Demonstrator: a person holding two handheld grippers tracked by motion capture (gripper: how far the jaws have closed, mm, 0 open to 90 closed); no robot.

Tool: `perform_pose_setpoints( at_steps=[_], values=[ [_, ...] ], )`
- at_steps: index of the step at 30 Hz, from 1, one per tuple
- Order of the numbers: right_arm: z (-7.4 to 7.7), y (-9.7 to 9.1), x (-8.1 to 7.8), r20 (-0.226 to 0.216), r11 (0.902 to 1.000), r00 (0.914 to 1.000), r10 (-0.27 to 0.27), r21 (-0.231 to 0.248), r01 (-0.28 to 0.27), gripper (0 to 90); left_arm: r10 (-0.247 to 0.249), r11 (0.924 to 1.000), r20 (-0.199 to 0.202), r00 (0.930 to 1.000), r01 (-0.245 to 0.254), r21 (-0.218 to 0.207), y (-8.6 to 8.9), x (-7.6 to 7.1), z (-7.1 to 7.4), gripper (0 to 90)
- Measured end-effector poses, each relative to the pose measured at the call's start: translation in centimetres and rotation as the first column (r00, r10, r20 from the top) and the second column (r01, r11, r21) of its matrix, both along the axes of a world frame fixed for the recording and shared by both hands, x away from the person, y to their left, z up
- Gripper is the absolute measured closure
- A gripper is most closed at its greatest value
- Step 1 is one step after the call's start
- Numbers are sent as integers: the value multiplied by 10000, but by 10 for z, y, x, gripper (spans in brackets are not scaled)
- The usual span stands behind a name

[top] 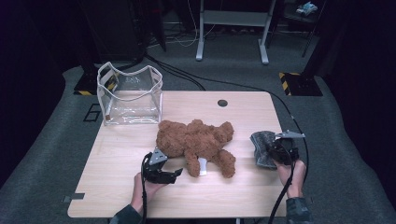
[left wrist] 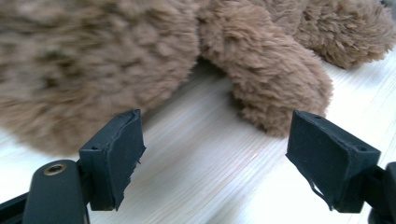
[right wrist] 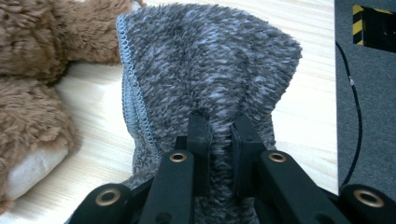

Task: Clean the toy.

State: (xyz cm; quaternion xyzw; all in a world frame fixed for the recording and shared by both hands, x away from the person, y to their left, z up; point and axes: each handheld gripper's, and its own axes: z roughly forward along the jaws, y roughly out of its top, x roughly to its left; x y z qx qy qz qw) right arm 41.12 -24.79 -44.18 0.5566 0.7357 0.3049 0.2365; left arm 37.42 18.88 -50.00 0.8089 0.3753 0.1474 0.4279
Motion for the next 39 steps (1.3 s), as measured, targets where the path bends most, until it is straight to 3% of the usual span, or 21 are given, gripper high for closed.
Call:
perform_pose_setpoints(
  at_steps=[14,25,32,39],
  values=[
    [-3,-2,-1,-7,9999,9999,-165,-23,165,811,-306,9995,-317,9990,305,-34,-50,0,-14,150],
    [-6,1,1,-101,9999,9999,-122,35,122,810,-93,9996,-185,9998,98,268,-64,2,-18,175],
    [-6,2,1,-22,9999,9999,-104,88,104,810,-32,9995,-93,10000,35,307,-65,1,-18,437],
    [-7,2,1,-79,9997,9998,-203,146,204,810,-136,9991,298,9995,123,411,-61,4,-13,622]
  ],
)
